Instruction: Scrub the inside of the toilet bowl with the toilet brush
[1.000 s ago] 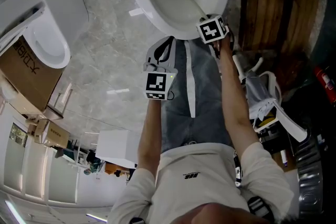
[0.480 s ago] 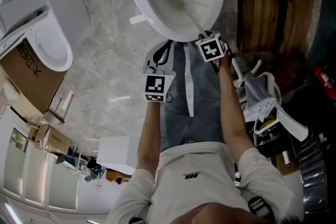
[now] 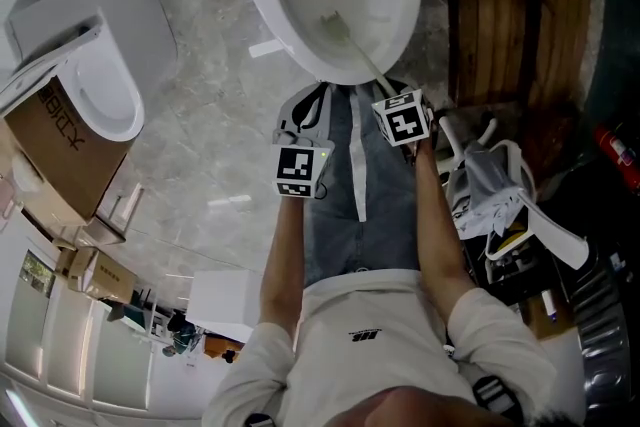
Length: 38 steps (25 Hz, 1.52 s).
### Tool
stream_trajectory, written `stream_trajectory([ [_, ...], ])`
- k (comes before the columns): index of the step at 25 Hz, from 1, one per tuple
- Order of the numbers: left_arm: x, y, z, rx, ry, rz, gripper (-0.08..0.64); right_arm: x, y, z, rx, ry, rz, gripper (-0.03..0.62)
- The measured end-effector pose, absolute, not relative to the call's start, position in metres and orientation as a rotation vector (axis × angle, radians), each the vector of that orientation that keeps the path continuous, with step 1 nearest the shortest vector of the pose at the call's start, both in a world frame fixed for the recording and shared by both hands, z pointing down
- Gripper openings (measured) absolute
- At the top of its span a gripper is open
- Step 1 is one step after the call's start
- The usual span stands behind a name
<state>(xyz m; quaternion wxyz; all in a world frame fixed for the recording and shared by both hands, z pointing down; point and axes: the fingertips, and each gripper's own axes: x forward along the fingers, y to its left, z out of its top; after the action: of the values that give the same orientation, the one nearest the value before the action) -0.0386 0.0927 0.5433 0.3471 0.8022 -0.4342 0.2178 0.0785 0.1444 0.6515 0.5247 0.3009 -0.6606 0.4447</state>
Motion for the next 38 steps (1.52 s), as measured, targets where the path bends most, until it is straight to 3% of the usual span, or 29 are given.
stream_trajectory([
  [11, -0.036, 0.088, 0.506, 2.126, -1.129, 0.547, 0.009, 0.082, 0.122, 0.578, 0.828, -1.708, 0.984, 0.074],
  [38, -0.053, 0.07, 0.289, 2.35, -1.262, 0.433, 0.009, 0.055, 0.083, 0.299, 1.042, -2.13, 0.592, 0.072],
])
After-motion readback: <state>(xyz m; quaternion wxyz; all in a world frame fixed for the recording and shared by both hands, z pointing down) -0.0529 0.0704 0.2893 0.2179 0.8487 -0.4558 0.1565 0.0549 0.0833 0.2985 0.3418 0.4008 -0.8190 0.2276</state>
